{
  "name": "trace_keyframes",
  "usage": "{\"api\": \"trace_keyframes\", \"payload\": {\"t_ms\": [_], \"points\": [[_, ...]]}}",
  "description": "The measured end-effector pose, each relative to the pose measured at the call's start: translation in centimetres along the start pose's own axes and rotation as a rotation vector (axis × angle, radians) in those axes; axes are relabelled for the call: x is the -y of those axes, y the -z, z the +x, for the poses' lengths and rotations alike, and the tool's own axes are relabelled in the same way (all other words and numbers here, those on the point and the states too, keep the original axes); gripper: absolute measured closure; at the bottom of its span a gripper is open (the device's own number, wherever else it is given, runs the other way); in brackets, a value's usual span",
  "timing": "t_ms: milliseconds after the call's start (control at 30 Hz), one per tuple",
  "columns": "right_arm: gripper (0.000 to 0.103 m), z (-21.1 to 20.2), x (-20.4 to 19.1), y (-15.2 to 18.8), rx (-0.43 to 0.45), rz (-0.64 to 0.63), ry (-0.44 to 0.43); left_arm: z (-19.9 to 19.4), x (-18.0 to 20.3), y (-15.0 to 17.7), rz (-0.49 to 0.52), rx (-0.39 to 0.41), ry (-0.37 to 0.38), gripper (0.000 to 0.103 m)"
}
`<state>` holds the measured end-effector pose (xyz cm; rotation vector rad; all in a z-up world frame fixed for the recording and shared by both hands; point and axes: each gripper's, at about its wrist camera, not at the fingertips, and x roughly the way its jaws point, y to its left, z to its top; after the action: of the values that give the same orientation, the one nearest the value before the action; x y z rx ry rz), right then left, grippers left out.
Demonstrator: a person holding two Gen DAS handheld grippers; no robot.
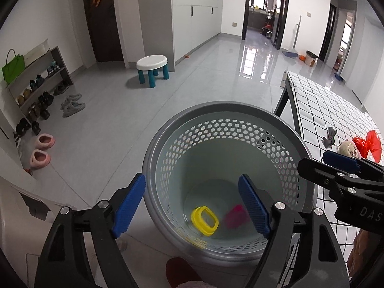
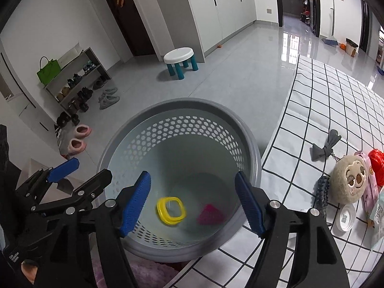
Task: Collect trash
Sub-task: 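Carry both items over the grey basket and open both grippers to drop them, then move both tools back from the basket toward the mat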
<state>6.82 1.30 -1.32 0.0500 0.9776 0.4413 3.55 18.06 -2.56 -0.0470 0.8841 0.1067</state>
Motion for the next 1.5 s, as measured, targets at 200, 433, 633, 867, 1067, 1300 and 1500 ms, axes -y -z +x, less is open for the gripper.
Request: {"api": "trace_keyframes", "payload": {"t_ms": [200,433,633,867,1067,1300,1500], "points": [[0.033,-0.3,-0.3,0.3,0.008,-0.006,0.003,0.1,0.1,0.2,0.000,-0.007,-0.004,0.024],[0.033,-0.7,-0.2,0.3,0.019,0.001,0.000,-0.1,0.1,0.3,-0.002,-0.005,-0.006,0.018],[0.033,-1.4,0.1,0.3,0.029,0.003,-0.003,-0.5,0.4,0.3,0.009,-0.001,-0.014,0.015],[0.033,-2.5,0.5,0.3,0.051,0.015,-0.006,-1.5,1.0,0.1,0.014,0.012,-0.014,0.011],[0.033,-4.0,1.6,0.7,0.074,0.039,0.000,-2.2,2.3,-0.1,0.036,0.019,-0.010,0.011],[0.033,-6.0,3.6,1.6,0.104,0.078,0.024,-3.5,3.9,-0.4,0.055,0.039,0.004,0.009],[0.033,-8.0,5.7,2.7,0.131,0.119,0.048,-4.6,6.2,-0.6,0.081,0.056,0.020,0.009]]}}
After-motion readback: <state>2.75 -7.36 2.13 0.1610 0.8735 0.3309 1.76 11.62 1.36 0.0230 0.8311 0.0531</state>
